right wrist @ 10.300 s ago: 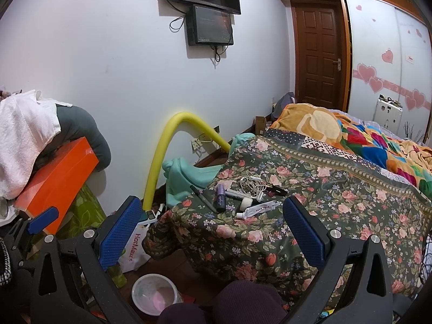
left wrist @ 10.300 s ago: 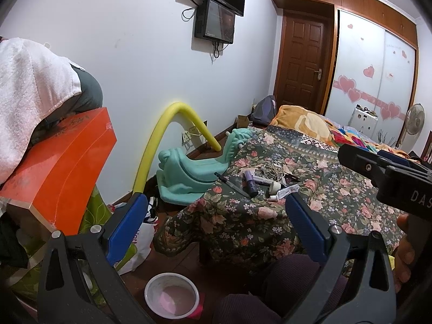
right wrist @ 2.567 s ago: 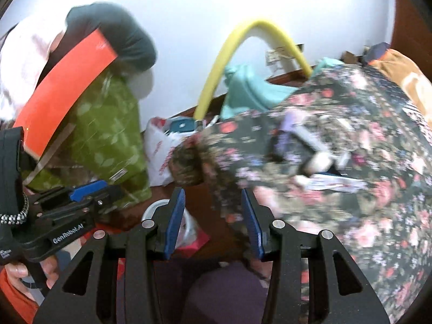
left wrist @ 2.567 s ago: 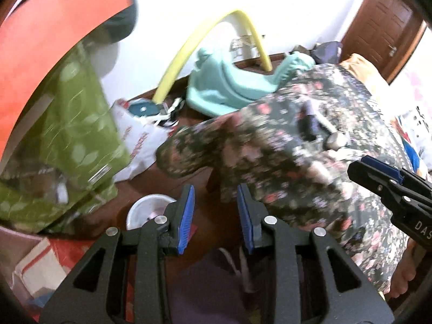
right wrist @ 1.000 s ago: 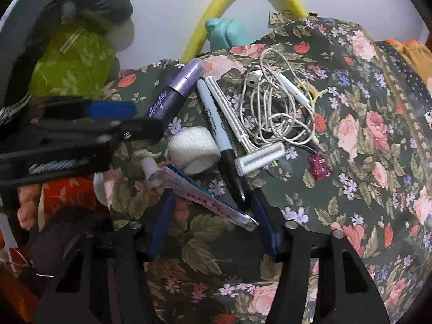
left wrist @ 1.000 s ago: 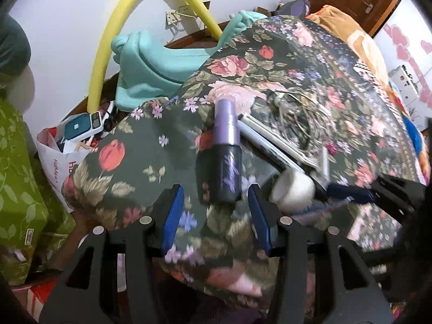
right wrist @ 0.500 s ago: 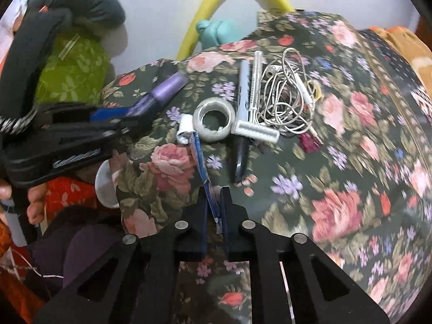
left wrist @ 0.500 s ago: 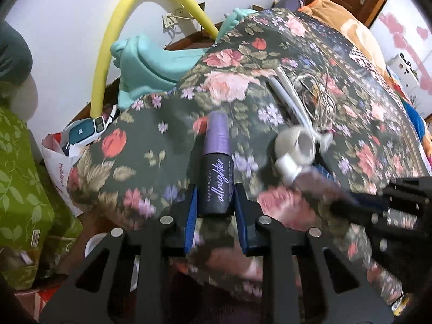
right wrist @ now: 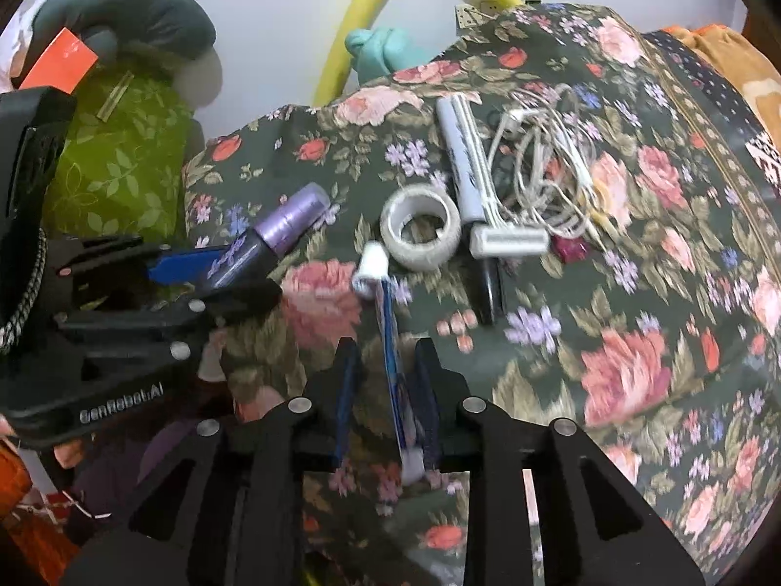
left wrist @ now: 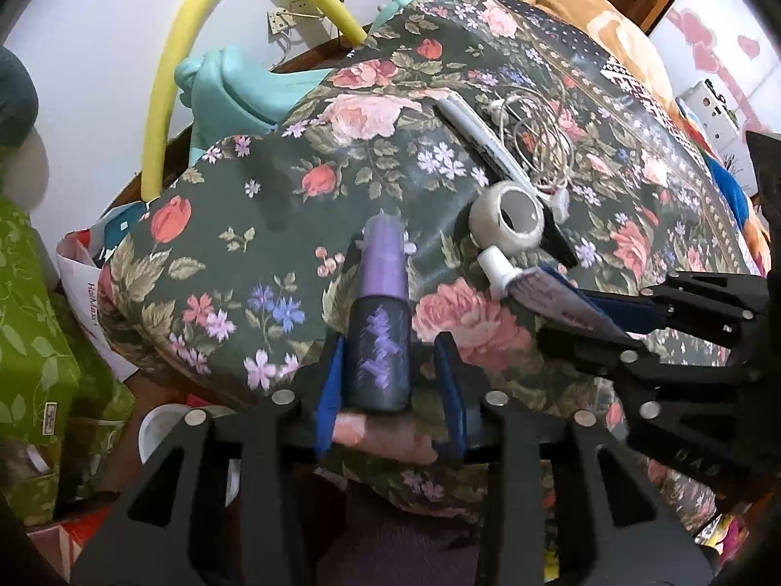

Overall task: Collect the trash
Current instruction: 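Grasp the purple spray bottle with the left gripper while the right gripper grasps the toothpaste tube, then carry spray bottle and toothpaste to the white bin and open both grippers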

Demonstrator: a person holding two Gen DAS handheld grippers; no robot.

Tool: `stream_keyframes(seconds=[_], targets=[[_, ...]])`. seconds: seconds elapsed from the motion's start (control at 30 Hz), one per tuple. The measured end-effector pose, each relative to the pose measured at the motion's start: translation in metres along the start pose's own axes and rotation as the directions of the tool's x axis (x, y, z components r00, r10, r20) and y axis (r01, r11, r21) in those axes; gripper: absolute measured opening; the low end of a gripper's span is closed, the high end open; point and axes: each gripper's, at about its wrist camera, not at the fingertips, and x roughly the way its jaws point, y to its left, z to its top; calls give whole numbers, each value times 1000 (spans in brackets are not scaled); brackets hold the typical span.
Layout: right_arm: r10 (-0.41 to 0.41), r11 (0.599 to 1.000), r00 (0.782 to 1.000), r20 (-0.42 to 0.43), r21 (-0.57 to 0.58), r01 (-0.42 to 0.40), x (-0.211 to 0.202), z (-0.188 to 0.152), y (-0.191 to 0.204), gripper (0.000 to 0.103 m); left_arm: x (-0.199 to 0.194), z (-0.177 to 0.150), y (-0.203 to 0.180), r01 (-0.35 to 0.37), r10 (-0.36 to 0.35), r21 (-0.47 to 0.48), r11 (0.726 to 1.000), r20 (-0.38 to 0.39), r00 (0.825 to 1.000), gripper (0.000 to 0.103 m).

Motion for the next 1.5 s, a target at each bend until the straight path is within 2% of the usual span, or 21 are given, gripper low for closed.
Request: stream_keyframes(seconds=[0.1,0.17,0.2,0.4,0.53,0.7,0.9,1.17,1.5], targets=[[-12,1000,1000,3,-7,12,3,3,2,22,5,3,1,-5,5,0,1000,10,1000,36],[-27,1000,1000,15,-8,27,3,3,3,9,5,3,2,-9,9,6,1000,23,1000,29],[-24,1000,1000,10,-7,24,3,3,4,7,4,3,2,-16,16,12,1000,27,1000,25],[-33,999,997,72,21,31,-14,0,12,7,-13,-4,8,-5,5,-8,1000,63,998,25],[-36,999,991,129,13,34,-35,1,26,6,-40,-11,16,3,-1,-25,1000,108,994,25],[-36,999,980,194,1,36,-60,8,55,6,-78,-23,29,2,5,-41,999,176,984,25],[-23,998,970,243,-46,35,-71,17,103,6,-116,-42,52,-22,36,-62,998,234,971,25],[23,993,970,242,-120,7,-62,17,171,6,-144,-79,105,-42,78,-141,989,255,964,25],[63,972,983,173,-234,-21,-24,17,251,6,-149,-133,182,-85,141,-264,961,202,969,25]])
